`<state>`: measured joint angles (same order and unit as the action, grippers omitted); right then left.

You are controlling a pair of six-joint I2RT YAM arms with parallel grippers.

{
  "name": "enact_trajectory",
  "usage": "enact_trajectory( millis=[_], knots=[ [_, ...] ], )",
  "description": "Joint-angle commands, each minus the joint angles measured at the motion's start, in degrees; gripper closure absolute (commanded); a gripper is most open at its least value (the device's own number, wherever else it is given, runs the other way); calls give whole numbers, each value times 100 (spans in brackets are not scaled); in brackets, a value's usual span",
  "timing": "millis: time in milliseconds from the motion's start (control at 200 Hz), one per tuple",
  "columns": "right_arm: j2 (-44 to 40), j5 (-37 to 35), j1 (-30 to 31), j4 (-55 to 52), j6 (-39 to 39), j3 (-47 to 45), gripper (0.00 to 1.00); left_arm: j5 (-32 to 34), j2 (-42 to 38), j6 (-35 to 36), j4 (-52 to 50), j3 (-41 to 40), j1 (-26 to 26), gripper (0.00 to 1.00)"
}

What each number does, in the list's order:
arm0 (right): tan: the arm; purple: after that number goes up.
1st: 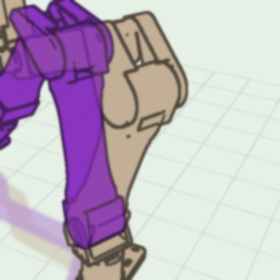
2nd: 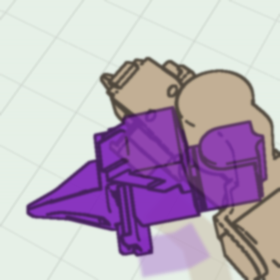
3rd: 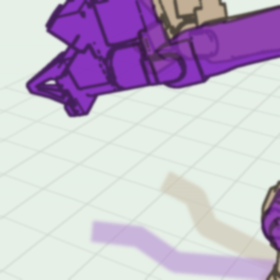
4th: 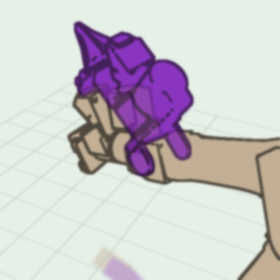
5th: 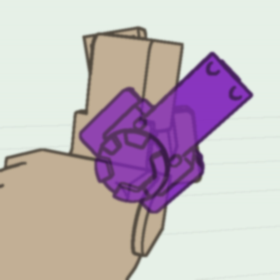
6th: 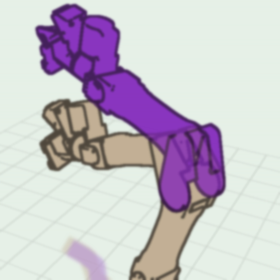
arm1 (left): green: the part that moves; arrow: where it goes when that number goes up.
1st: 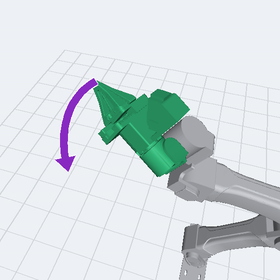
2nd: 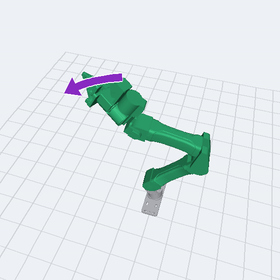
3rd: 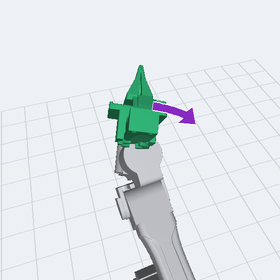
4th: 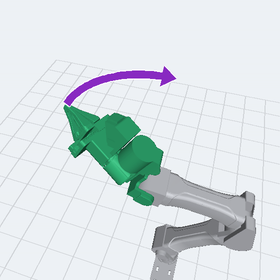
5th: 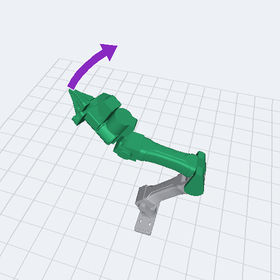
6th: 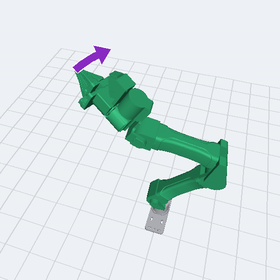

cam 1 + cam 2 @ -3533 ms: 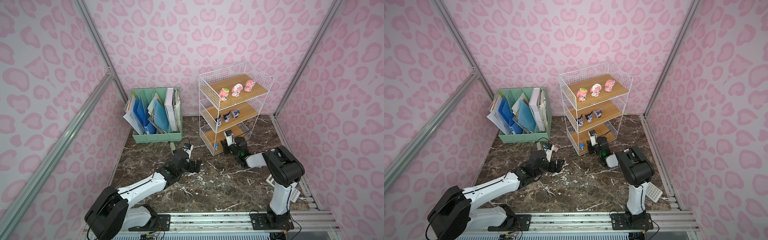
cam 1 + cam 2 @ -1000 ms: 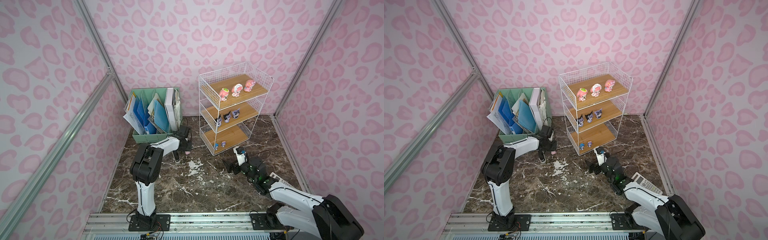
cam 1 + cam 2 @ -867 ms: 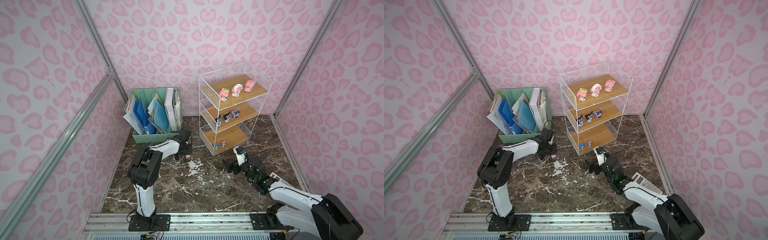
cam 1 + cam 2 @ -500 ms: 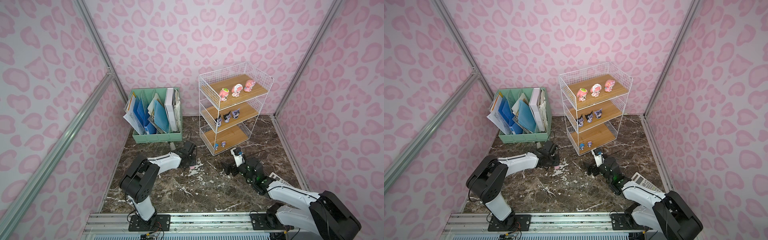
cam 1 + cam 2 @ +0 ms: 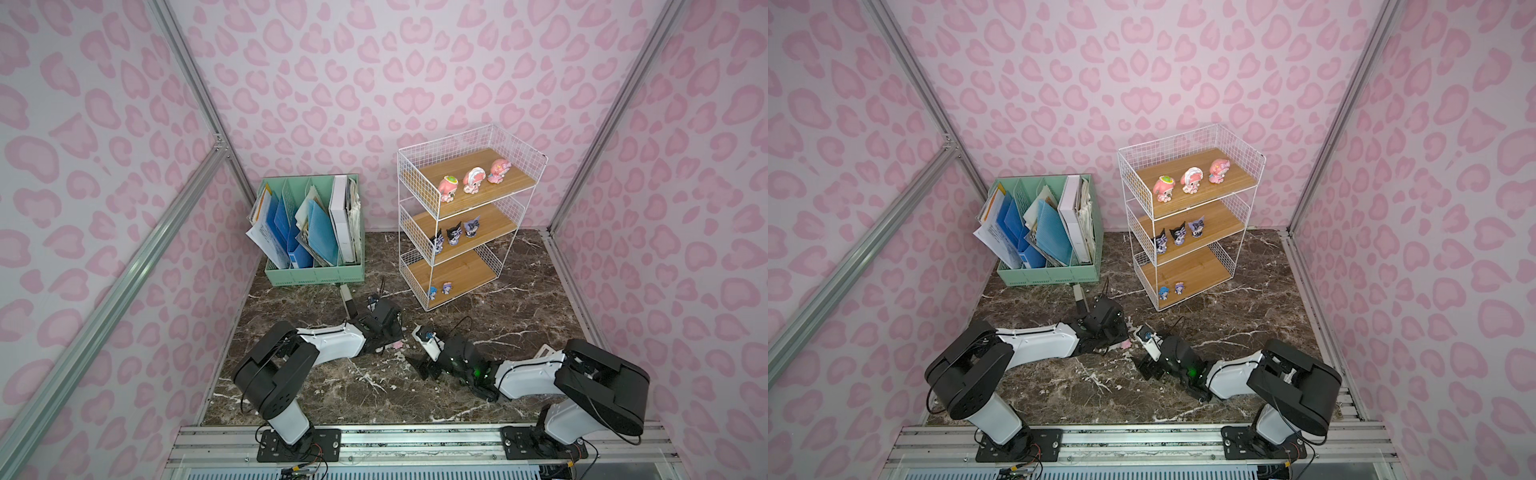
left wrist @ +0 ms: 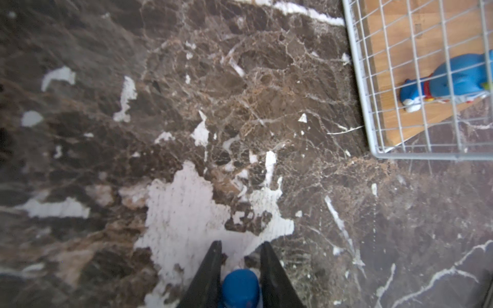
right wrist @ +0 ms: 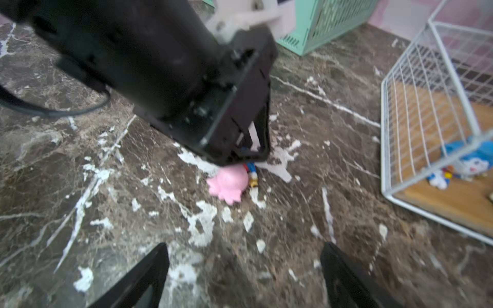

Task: Organize plastic toys on shelves
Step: Pick up the plastic toy at the center of the board.

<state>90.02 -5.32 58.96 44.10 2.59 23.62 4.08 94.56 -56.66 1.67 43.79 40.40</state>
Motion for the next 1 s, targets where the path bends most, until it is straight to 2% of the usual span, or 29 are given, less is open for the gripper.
enact_trajectory(
  millis=[0,45,125,210,325,440,515,680,840,995],
  knots=[
    [144,-171,-28,288,-263,144,11,-346,-92,-317,-178,-18,11,71],
    [128,-158,-51,324,-275,143,12,-310,-166,-266,-319,42,6,68],
    [-65,-158,-66,600,-298,-96,12,-163,-369,-39,-734,174,11,58],
    [-437,-170,-132,713,-259,-398,11,47,-644,544,-1358,376,10,48],
    [-911,-241,-293,400,-240,-624,11,192,-742,2073,-2344,913,11,44],
    [-1454,-255,-484,338,-162,-898,11,232,-443,3914,-3346,1659,19,42],
    [-1808,-231,-592,260,-93,-996,11,404,-270,4814,-3808,2000,63,40],
    [-2401,-217,-726,230,-79,-1269,11,169,-403,6579,-3641,1707,69,39],
    [-2827,-104,-907,219,48,-1421,11,-242,-754,7871,-2804,958,103,39],
    [-3118,20,-1020,178,99,-1516,11,-95,-586,8933,-2110,725,150,39]
  ],
)
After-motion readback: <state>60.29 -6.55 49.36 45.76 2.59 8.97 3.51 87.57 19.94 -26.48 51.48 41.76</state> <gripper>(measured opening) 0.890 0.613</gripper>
